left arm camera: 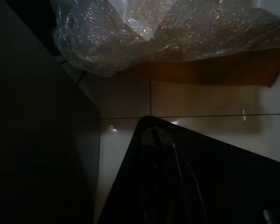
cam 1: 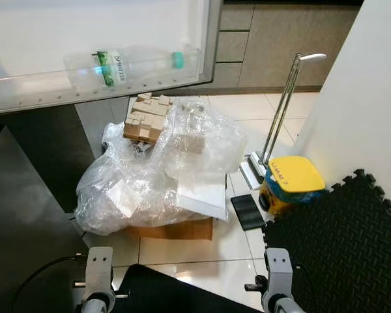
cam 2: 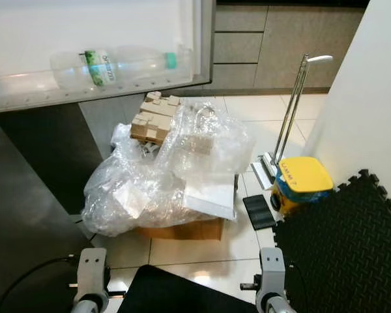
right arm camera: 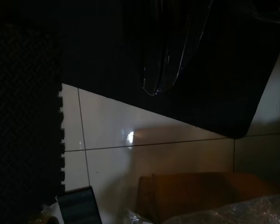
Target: Restocking fridge
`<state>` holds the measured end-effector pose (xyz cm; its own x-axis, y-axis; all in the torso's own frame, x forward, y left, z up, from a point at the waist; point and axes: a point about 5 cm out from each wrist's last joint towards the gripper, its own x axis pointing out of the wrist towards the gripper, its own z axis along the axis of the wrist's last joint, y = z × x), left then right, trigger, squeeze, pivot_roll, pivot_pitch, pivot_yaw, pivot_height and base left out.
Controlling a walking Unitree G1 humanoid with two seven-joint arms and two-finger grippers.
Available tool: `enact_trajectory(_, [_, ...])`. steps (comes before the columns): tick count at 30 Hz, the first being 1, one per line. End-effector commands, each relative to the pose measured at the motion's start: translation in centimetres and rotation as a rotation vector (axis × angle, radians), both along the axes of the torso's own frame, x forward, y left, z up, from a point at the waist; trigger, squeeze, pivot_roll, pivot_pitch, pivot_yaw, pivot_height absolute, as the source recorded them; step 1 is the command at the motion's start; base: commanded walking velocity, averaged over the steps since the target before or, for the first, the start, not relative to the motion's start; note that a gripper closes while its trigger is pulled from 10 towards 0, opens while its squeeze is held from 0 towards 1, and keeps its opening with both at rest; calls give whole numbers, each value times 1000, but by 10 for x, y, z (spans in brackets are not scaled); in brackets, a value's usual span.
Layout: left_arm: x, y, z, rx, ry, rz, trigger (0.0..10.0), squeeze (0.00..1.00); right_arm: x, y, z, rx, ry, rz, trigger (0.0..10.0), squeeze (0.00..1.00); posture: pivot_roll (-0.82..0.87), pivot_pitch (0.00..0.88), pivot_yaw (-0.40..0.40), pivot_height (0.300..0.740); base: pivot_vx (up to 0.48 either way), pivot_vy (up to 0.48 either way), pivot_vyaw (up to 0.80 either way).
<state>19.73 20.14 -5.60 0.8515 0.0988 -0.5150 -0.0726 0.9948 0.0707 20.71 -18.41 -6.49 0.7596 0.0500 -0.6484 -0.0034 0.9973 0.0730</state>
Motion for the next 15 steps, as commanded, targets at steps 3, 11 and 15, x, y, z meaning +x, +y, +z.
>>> enact_trajectory(3, [-5,2,-4,2,31,1,10000,0,-5,1,-3,-1,18,-2,10000,0,-92,71,-11,740,0,0,0])
enact_trajectory(11, [-6,3,-4,4,31,1,10000,0,-5,0,-3,-2,18,-2,10000,0,-90,73,-12,740,0,0,0])
enact_trajectory(15, [-5,2,-3,5,17,0,10000,0,-4,0,-3,-2,19,-2,10000,0,-89,73,-12,740,0,0,0])
